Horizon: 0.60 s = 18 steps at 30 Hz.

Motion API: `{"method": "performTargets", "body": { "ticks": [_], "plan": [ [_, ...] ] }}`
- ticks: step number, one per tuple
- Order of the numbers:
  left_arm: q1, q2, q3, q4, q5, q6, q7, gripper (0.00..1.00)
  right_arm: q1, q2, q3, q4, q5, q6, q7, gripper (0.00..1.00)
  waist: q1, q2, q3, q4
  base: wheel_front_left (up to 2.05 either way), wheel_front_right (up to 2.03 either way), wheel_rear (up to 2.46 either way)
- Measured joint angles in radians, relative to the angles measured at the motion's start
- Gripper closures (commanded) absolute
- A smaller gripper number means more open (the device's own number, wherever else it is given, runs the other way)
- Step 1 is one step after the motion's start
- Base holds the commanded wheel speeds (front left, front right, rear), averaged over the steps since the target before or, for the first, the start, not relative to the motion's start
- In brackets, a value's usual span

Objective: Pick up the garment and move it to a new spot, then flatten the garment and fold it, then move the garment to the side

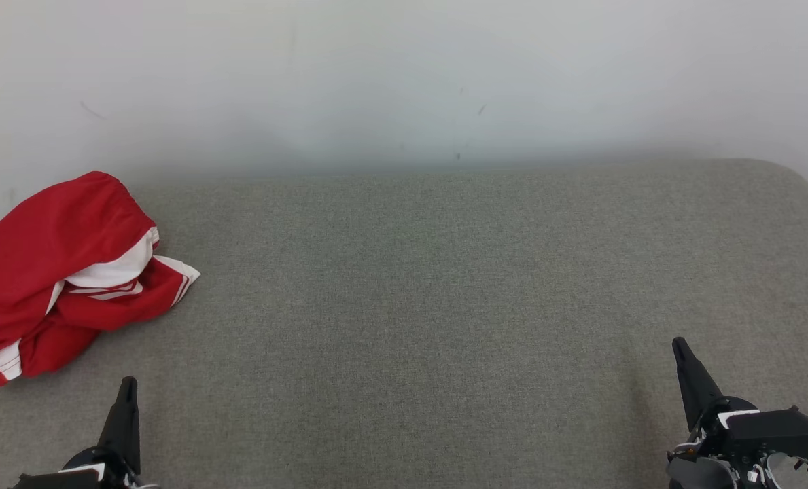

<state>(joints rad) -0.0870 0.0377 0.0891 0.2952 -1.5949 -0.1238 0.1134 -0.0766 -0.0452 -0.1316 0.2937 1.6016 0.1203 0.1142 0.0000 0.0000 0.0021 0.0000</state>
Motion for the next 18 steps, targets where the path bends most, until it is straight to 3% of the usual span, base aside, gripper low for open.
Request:
{"method": "performTargets", "body": {
  "ticks": [10, 11, 13, 14, 15, 18],
  "plan": [
    [0.0, 0.0, 0.0, 0.0, 0.0, 0.0, 0.0, 1.0, 0.0, 0.0, 0.0, 0.0, 0.0, 0.0, 0.0, 1.0, 0.0, 0.0, 0.0, 0.0, 0.0, 0.0, 0.0],
    [0.001, -0.001, -0.001, 0.005, 0.0, 0.0, 0.0, 0.0, 0.003, 0.001, 0.001, 0.003, 0.0, 0.0, 0.0, 0.0, 0.0, 0.0, 0.0, 0.0, 0.0, 0.0, 0.0],
    [0.01, -0.007, -0.003, 0.024, 0.001, 0.002, 0.0, 0.0, 0.019, 0.004, 0.002, 0.022, 0.0, -0.002, 0.0, 0.0, 0.0, 0.0, 0.0, 0.0, 0.0, 0.0, 0.0],
    [0.02, -0.011, -0.005, 0.034, 0.001, 0.002, 0.0, 1.0, 0.031, 0.007, 0.003, 0.033, 0.0, -0.002, 0.0, 1.0, 0.0, 0.0, 0.0, 0.0, 0.0, 0.0, 0.0],
    [0.028, -0.014, -0.006, 0.046, 0.001, 0.002, 0.0, 0.0, 0.042, 0.01, 0.004, 0.043, 0.0, -0.002, 0.0, 0.0, 0.0, 0.0, 0.0, 0.0, 0.0, 0.0, 0.0],
    [0.041, -0.015, -0.01, 0.049, 0.001, 0.002, -0.004, 0.0, 0.052, 0.013, 0.009, 0.052, -0.001, -0.003, -0.005, 0.0, 0.0, 0.0, 0.0, 0.0, 0.0, 0.0, 0.0]
  ]
}}
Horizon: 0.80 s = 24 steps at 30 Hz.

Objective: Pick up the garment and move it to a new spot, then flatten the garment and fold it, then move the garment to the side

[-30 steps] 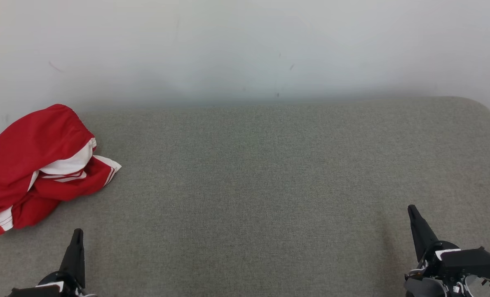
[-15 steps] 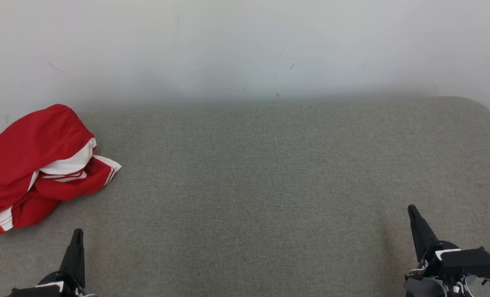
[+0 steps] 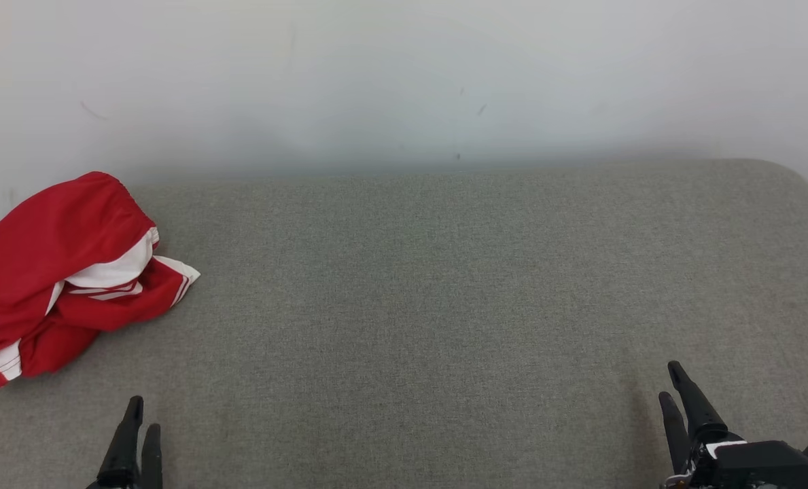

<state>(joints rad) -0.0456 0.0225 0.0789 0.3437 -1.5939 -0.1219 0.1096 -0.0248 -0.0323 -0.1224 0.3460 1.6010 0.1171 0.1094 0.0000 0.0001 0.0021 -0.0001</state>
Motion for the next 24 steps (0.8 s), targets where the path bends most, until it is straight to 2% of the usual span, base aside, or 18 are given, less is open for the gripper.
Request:
{"method": "performTargets", "body": {
  "ticks": [15, 24],
  "plan": [
    [-0.004, 0.005, -0.043, -0.012, 0.061, 0.015, -0.058, 0.0, -0.014, -0.007, 0.056, -0.019, -0.092, -0.004, -0.054, 0.0, 0.0001, -0.0001, -0.002, -0.004, 0.0, 0.0, 0.0],
    [-0.006, 0.017, -0.075, -0.031, 0.15, 0.044, -0.093, 0.0, -0.033, -0.031, 0.101, -0.028, -0.197, -0.03, -0.088, 0.0, 0.0001, -0.0001, -0.003, -0.006, 0.0, 0.0, 0.0]
  ]
}}
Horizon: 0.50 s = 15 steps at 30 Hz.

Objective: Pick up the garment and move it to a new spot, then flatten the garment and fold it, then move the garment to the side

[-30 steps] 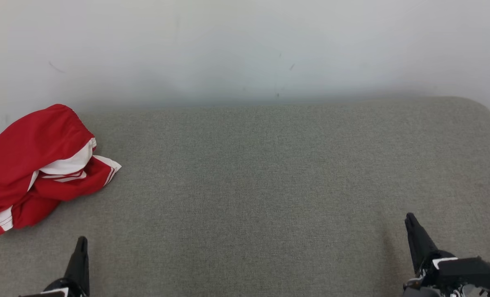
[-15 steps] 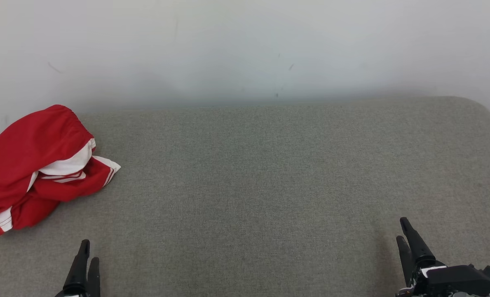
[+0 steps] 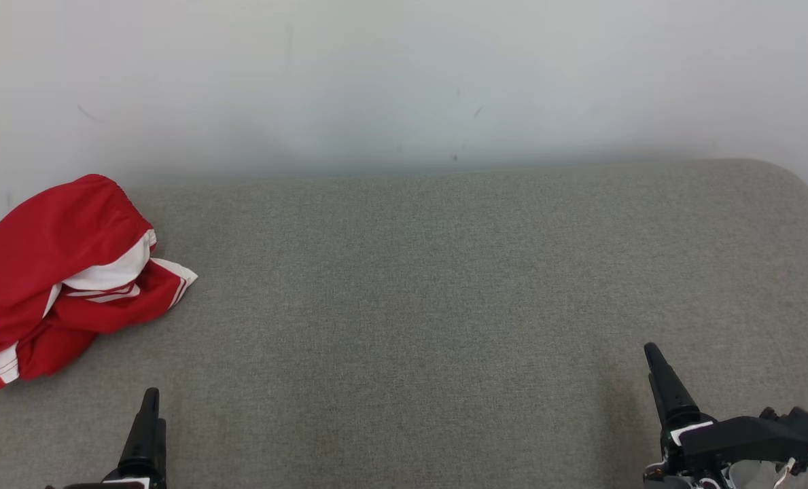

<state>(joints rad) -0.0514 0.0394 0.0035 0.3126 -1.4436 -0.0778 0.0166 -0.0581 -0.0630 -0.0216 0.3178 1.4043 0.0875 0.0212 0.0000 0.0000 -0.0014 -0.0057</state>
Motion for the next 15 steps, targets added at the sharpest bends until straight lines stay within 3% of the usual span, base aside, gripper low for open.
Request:
{"method": "performTargets", "body": {
  "ticks": [11, 15],
  "plan": [
    [-0.019, 0.031, -0.029, -0.017, 0.144, 0.044, -0.035, 0.0, -0.024, -0.031, 0.065, -0.012, -0.143, -0.036, -0.037, 0.0, 0.0, 0.0, -0.001, -0.002, 0.0, 0.0, 0.0],
    [-0.019, 0.046, -0.055, -0.024, 0.244, 0.06, -0.054, 0.0, -0.046, -0.054, 0.099, -0.023, -0.23, -0.054, -0.057, 0.0, 0.0, 0.0, -0.001, -0.003, 0.0, 0.0, 0.0]
  ]
}}
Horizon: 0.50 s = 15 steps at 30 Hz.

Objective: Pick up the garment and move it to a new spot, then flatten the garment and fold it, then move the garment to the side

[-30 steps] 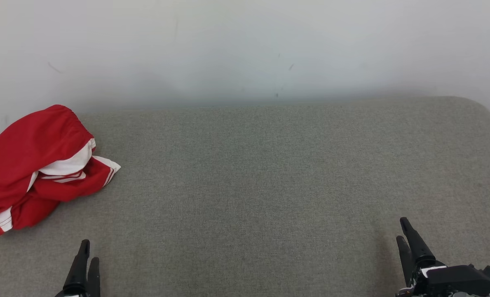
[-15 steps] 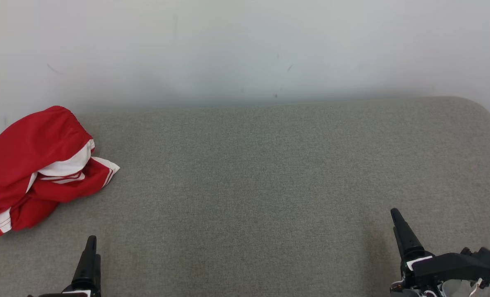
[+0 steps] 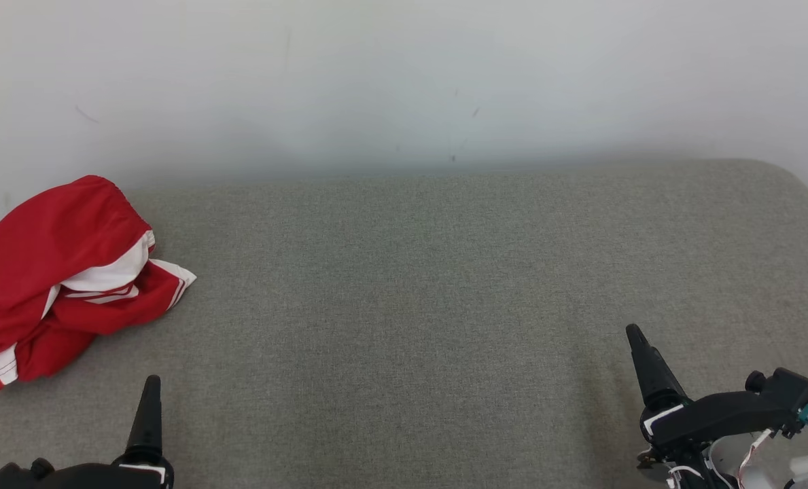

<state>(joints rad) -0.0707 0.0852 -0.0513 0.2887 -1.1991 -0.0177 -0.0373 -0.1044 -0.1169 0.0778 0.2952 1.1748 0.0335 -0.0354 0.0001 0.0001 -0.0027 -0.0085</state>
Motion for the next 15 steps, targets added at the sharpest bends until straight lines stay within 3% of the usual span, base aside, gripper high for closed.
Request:
{"method": "performTargets", "body": {
  "ticks": [15],
  "plan": [
    [-0.001, 0.028, -0.019, 0.01, 0.326, 0.037, -0.053, 0.0, -0.042, -0.054, 0.091, 0.01, -0.243, -0.051, -0.046, 0.0, 0.0, 0.0, -0.003, -0.003, 0.0, 0.0, 0.0]
  ]
}}
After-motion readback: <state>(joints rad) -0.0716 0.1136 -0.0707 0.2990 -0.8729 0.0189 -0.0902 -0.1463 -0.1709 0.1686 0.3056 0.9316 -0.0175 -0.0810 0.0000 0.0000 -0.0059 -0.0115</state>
